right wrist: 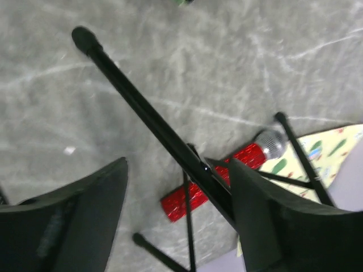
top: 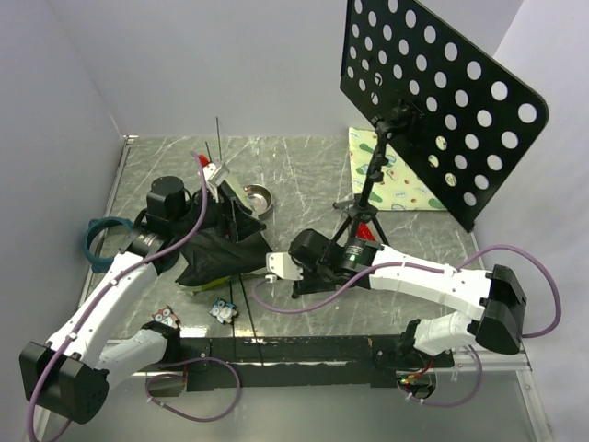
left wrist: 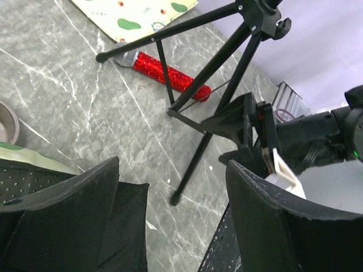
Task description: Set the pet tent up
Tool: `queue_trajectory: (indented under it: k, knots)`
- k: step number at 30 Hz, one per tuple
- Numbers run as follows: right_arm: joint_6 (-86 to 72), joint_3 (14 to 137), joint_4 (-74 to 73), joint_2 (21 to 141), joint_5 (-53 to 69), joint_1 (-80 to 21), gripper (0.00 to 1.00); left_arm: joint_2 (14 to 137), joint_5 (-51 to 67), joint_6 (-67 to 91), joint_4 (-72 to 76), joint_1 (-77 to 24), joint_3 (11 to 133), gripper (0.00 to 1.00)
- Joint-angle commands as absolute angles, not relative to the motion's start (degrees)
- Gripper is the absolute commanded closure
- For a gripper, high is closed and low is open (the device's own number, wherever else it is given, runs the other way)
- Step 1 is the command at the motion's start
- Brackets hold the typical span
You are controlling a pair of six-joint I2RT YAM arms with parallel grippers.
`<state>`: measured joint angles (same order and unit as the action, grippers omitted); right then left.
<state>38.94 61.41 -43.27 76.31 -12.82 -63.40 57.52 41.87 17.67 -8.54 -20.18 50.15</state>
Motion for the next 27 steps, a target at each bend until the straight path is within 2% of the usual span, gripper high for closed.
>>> queue_trajectory:
  k: [1,4,8,13,18,27]
  knots:
    - [34.72,58.89,-56.32,71.99,-7.82,-62.14,0.30,55.20,41.84,16.44,-9.22,-19.60,51.94,0.20]
    - [34.28,56.96,-60.10,69.88,-8.09,-61.18,0.38,54.93,42.19,16.17,-9.58,-19.34,51.77,0.21]
    - [34.28,54.06,-65.73,67.86,-9.05,-60.21,0.38,54.84,42.71,16.08,-9.14,-18.90,51.42,0.22]
    - [34.10,50.63,-71.09,65.13,-9.41,-58.28,0.30,55.11,43.42,16.08,-8.53,-18.63,51.07,0.22]
    - [34.01,49.31,-74.35,63.54,-9.40,-55.55,0.27,55.90,43.94,16.17,-8.17,-18.55,50.89,0.23]
    - [39.45,43.25,-73.04,58.72,-14.06,-45.98,0.30,56.34,44.30,16.17,-7.29,-18.54,50.45,0.25]
